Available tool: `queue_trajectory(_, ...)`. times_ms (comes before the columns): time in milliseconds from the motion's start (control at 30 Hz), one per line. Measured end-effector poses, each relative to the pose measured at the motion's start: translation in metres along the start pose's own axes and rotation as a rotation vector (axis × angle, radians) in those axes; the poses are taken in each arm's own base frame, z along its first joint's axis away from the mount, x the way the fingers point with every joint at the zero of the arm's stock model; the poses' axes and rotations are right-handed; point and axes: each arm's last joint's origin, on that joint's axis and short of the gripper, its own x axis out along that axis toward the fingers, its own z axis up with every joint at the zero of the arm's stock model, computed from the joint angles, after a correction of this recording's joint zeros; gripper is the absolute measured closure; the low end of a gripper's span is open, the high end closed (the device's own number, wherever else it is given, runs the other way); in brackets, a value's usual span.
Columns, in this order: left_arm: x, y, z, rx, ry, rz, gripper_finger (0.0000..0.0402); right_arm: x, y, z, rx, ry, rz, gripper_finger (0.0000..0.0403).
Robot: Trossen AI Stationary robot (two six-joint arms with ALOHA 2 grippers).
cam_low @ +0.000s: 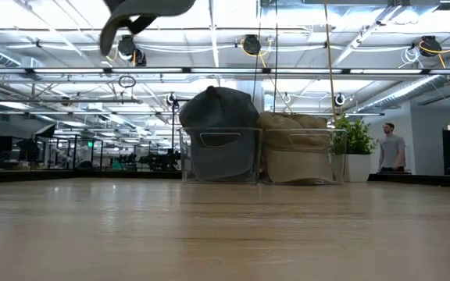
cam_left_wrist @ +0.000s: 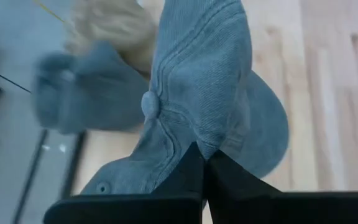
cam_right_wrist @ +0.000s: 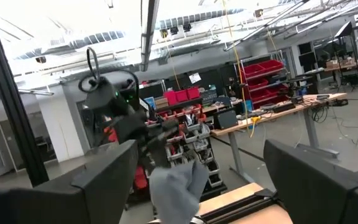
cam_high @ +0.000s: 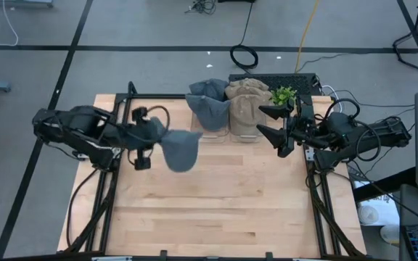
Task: Pick & Place hat
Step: Put the blue cap into the left transparent bin
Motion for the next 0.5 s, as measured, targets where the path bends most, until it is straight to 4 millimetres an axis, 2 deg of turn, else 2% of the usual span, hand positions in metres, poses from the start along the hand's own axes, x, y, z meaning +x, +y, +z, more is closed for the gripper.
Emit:
queue_trajectory(267, -0.017, 0.017, 0.022, 0.007, -0.130, 0.177, 0.0401, 0.003, 0.000, -0.007, 0.100, 0.044, -0.013, 0.0065)
queue_trajectory(500, -0.012, 0.021, 0.058, 0.122, -0.230, 0.324, 0.0401, 0.015, 0.002, -0.026, 0.172, 0.121, -0.028, 0.0066)
